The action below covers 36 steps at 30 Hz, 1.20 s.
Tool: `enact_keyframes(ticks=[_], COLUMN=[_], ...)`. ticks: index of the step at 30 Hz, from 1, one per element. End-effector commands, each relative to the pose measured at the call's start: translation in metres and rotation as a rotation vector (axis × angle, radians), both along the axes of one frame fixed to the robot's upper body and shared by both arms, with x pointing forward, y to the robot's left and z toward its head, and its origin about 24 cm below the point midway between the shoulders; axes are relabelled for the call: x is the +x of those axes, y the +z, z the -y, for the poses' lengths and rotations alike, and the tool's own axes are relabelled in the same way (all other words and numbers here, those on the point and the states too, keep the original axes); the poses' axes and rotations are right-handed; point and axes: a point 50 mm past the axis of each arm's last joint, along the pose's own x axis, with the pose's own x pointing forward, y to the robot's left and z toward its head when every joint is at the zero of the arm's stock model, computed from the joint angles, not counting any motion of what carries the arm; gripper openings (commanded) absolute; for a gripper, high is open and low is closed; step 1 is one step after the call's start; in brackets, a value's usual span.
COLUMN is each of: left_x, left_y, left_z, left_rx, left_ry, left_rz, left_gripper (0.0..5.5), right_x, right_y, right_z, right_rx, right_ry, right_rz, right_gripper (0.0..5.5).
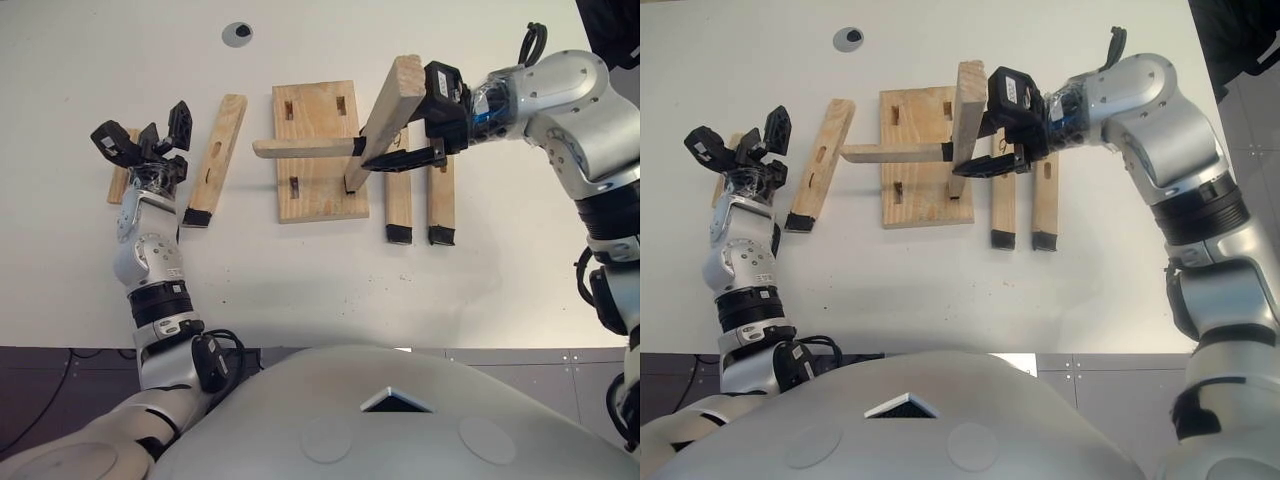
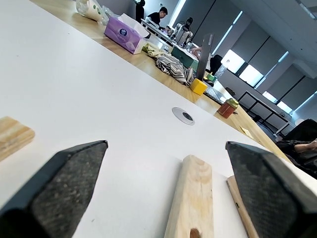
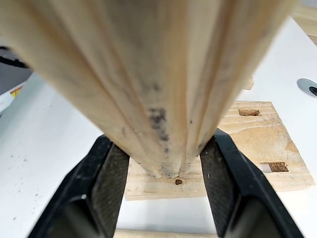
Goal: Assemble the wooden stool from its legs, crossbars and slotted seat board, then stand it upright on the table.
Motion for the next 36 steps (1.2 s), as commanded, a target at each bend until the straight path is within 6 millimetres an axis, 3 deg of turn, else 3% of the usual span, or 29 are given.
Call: enact_keyframes(ticks=[1,6,9,12,16,22,25,28,31,36], left_x=[-0.001,0.011,0.020,0.028,0.029,0.026,0.024,0.019,0.019,0.026], left_y=[0.004,0.008,0.018,0.027,0.024,0.021,0.022,0.018,0.015,0.022], left_z=[0.002,0.003,0.009,0.012,0.012,0.004,0.008,0.013,0.012,0.006], left_rx=[0.049,0.036,0.043,0.057,0.059,0.068,0.065,0.072,0.075,0.083], left_ry=[-0.015,0.010,-0.020,-0.049,-0.065,-0.046,-0.061,-0.069,-0.061,-0.061], left_rz=[-0.025,0.021,0.073,0.118,0.114,0.101,0.123,0.126,0.115,0.122], left_gripper=[4.39,4.39,4.39,4.39,4.39,4.39,4.39,4.39,4.39,4.39], right_x=[-0.118,-0.041,-0.014,0.003,0.007,-0.001,-0.006,-0.016,-0.027,-0.036], right_y=[-0.176,-0.110,-0.093,-0.081,-0.066,-0.046,-0.038,-0.036,-0.037,-0.040], right_z=[0.037,0.002,0.006,0.014,0.032,0.052,0.058,0.054,0.039,0.020], right_rx=[-0.547,-0.202,-0.125,-0.014,0.088,0.105,0.117,-0.025,0.002,-0.040], right_ry=[-0.062,-0.193,-0.287,-0.385,-0.440,-0.472,-0.606,-0.799,-0.887,-1.014], right_rz=[-0.692,-0.426,-0.285,-0.268,-0.266,-0.182,-0.072,0.019,-0.153,-0.185], right_gripper=[2.03,2.03,2.83,3.16,3.85,4.90,4.90,4.90,4.90,4.90])
